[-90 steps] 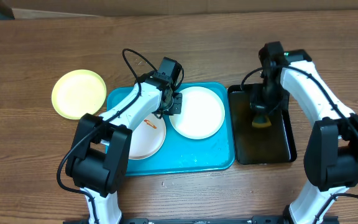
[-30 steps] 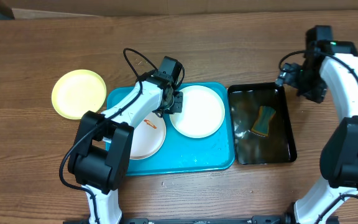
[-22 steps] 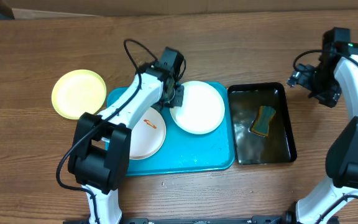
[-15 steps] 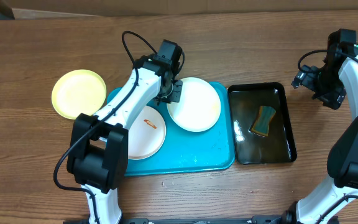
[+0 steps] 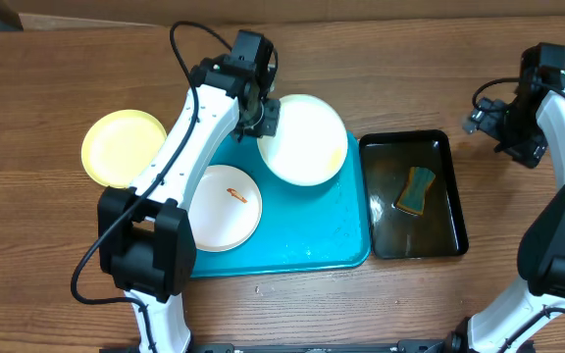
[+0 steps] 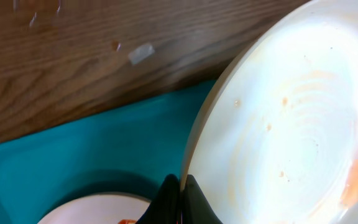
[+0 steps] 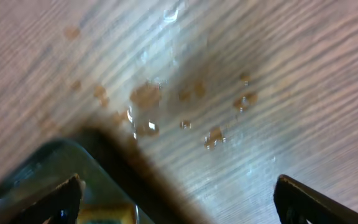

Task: Clean dirty plates on tray and stack at the side
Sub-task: 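Lift the white plate with left gripper and swing it left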

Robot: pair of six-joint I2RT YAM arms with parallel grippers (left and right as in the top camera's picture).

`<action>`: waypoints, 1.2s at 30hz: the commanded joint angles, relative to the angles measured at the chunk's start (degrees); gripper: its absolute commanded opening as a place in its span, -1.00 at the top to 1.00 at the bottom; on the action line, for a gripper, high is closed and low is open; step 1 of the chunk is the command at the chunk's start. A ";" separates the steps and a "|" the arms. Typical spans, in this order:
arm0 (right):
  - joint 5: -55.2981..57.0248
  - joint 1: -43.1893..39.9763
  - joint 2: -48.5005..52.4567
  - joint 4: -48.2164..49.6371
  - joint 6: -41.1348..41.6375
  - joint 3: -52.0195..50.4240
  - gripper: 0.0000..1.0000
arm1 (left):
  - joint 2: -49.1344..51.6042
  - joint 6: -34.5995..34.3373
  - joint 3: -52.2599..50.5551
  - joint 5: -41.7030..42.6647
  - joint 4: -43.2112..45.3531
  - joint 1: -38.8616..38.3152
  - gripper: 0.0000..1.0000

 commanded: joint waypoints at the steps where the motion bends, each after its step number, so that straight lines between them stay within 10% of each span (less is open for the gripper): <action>1: 0.52 -3.06 -0.59 0.85 1.51 1.07 -1.00 | -0.81 1.25 3.08 1.66 0.00 -3.19 0.92; 11: 0.55 -4.57 -0.59 1.03 1.51 1.05 -1.00 | -0.81 0.79 3.87 -12.55 3.54 -14.53 0.92; 29: 0.55 -4.57 -0.59 1.03 1.49 1.05 -1.00 | -0.81 12.61 6.91 -65.75 16.96 -37.92 0.92; 36: 0.55 -4.57 -0.59 1.03 1.49 1.05 -1.00 | -0.81 18.84 6.91 -68.19 26.58 -40.85 0.92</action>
